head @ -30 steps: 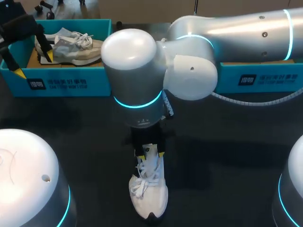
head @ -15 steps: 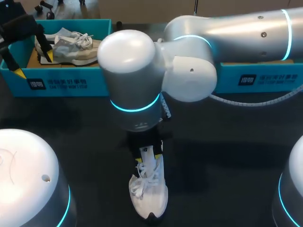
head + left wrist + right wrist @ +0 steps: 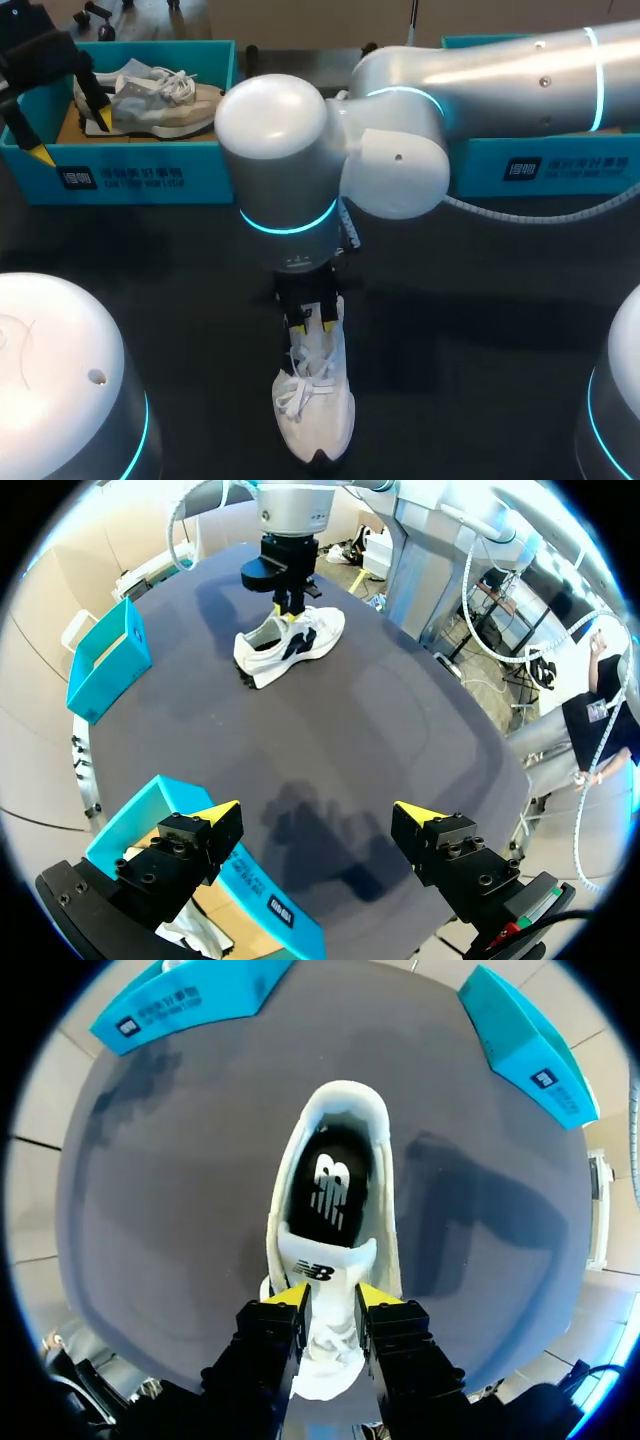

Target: Take the shoe out of the shoebox, open the shoe tongue, remove and reinsert the insole, then place the shoe into the shoebox

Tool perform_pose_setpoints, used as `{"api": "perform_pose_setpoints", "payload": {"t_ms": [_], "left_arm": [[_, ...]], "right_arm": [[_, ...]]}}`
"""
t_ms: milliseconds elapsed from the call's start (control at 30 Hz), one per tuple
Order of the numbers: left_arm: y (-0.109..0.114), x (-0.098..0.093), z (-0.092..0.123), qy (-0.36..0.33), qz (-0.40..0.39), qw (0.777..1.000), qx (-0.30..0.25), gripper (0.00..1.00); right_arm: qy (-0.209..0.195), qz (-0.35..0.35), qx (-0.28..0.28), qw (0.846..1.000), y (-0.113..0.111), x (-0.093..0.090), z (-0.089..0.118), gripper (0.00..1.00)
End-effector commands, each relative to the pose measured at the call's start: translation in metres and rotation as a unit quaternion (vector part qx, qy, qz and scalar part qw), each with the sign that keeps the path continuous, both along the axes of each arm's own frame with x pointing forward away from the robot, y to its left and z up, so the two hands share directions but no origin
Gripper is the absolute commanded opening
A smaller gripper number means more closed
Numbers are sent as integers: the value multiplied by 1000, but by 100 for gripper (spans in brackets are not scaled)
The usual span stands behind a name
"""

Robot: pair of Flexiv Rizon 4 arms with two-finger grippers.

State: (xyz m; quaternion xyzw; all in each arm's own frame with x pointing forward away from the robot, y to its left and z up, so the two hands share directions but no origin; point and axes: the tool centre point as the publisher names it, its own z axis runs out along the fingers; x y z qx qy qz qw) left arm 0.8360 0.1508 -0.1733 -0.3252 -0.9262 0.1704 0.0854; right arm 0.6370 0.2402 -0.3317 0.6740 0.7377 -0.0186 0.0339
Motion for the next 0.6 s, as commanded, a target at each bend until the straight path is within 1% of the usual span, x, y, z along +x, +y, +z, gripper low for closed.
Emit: {"api": "perform_pose_setpoints", "payload": {"t_ms": [33,133,233,367,500,600], "left_arm": [[0,0,0,-1,-1,1000,2,100],[0,0,0,-1,-1,1000,2,100],[0,0,0,-1,-1,1000,2,100],[0,0,0,-1,-1,1000,2,100],[0,0,0,-1,-1,1000,2,100],[0,0,0,-1,-1,1000,2,100]], "right_arm": [[-27,-145,-2,989,-1,-13,14,28],[-29,-142,-9,989,1,-17,21,29],[-27,-130,-12,991,2,-16,22,29],[-31,-89,2,996,1,-7,19,29],[-35,-36,11,999,0,6,26,29],[-21,8,18,1000,-2,17,33,37]]}}
